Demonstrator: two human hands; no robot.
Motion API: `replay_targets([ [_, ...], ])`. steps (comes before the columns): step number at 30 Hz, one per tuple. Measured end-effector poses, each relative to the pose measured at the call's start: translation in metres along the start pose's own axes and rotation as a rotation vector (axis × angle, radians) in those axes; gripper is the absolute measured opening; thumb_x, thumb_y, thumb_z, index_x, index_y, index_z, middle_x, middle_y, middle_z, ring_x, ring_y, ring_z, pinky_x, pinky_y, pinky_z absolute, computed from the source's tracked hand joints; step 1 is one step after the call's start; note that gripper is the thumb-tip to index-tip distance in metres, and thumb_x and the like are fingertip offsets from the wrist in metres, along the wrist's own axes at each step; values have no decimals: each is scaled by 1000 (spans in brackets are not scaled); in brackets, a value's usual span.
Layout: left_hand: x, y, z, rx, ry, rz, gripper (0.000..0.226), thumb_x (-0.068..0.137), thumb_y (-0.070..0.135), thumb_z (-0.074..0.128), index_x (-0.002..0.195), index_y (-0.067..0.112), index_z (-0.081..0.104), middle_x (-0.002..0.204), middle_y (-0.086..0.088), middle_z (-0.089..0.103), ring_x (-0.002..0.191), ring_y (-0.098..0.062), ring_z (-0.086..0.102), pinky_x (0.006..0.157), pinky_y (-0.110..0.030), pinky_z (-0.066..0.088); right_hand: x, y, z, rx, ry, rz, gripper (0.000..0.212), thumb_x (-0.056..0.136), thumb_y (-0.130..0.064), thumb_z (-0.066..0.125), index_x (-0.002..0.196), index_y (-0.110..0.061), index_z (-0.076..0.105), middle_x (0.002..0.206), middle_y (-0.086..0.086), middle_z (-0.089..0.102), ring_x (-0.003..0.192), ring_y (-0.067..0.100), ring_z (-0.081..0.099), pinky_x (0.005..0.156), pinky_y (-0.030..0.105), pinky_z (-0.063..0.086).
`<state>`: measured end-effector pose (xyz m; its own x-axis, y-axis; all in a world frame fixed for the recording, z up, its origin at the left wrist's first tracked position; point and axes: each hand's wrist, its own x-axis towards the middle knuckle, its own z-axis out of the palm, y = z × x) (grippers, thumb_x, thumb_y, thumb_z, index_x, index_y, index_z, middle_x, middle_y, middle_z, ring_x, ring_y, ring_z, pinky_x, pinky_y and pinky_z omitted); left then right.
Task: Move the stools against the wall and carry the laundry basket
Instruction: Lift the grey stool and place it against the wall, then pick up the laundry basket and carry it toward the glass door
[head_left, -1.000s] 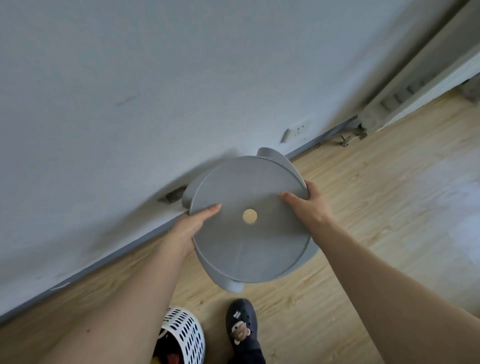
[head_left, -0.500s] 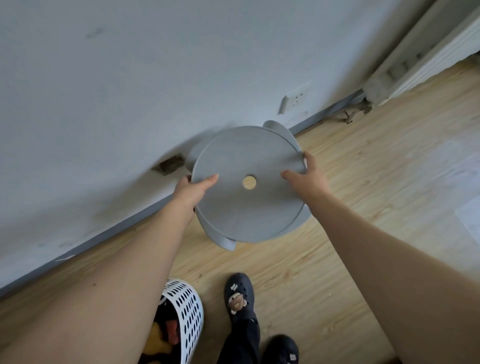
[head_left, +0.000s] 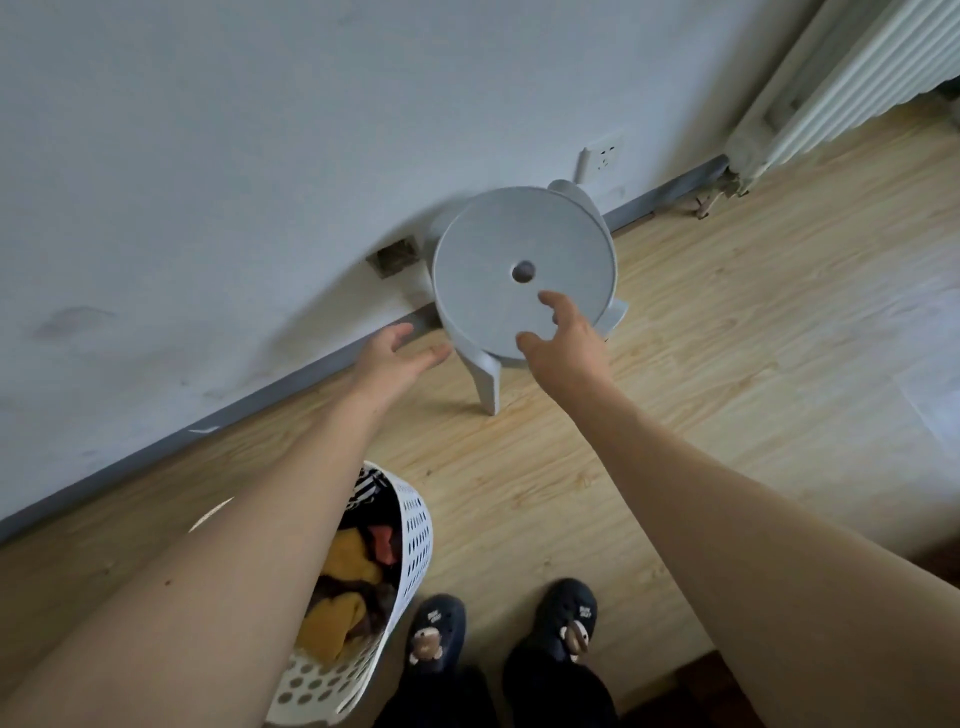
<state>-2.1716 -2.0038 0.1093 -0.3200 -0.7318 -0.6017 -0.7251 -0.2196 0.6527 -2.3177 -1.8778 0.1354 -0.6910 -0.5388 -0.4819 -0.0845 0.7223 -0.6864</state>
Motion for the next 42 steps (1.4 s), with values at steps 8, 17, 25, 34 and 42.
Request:
replay_targets([
  [8, -29, -41, -58, 74, -8, 53, 72, 70, 49, 76, 134, 26, 52, 145, -2, 49, 132, -16, 45, 94, -27, 34, -71, -22, 52, 36, 7, -2, 51, 90, -19, 55, 139, -20, 42, 132, 11, 56, 118, 30, 53, 97, 41, 47],
  [17, -16, -107, -170, 142, -169, 151, 70, 75, 46, 74, 136, 24, 49, 147, -6, 45, 133, -19, 44, 93, -28, 35, -153, -48, 156, 113, 180, 127, 46, 90, -18, 56, 135, -20, 48, 128, 8, 56, 95, 18, 56, 76, 29, 42],
  [25, -8, -177, -283, 212, -213, 163, 68, 75, 44, 74, 135, 21, 51, 146, -6, 48, 131, -21, 47, 91, -27, 35, -238, -61, 274, 235, 297, 390, 42, 87, -19, 56, 129, -24, 53, 128, 7, 56, 110, 23, 58, 90, 39, 49],
  [34, 9, -278, -283, 317, -304, 2, 73, 77, 41, 74, 140, 16, 46, 149, -8, 45, 132, -24, 45, 107, -35, 35, -289, 11, 363, 259, 347, 700, 42, 88, -13, 53, 130, -21, 53, 78, -9, 51, 64, 10, 54, 53, 24, 42],
  [42, 28, -345, -246, 308, -360, -183, 79, 79, 35, 73, 145, 10, 38, 147, -8, 49, 130, -25, 49, 109, -40, 37, -299, 76, 405, 249, 420, 816, 48, 88, -19, 54, 135, -20, 44, 127, 13, 55, 114, 33, 55, 95, 49, 47],
])
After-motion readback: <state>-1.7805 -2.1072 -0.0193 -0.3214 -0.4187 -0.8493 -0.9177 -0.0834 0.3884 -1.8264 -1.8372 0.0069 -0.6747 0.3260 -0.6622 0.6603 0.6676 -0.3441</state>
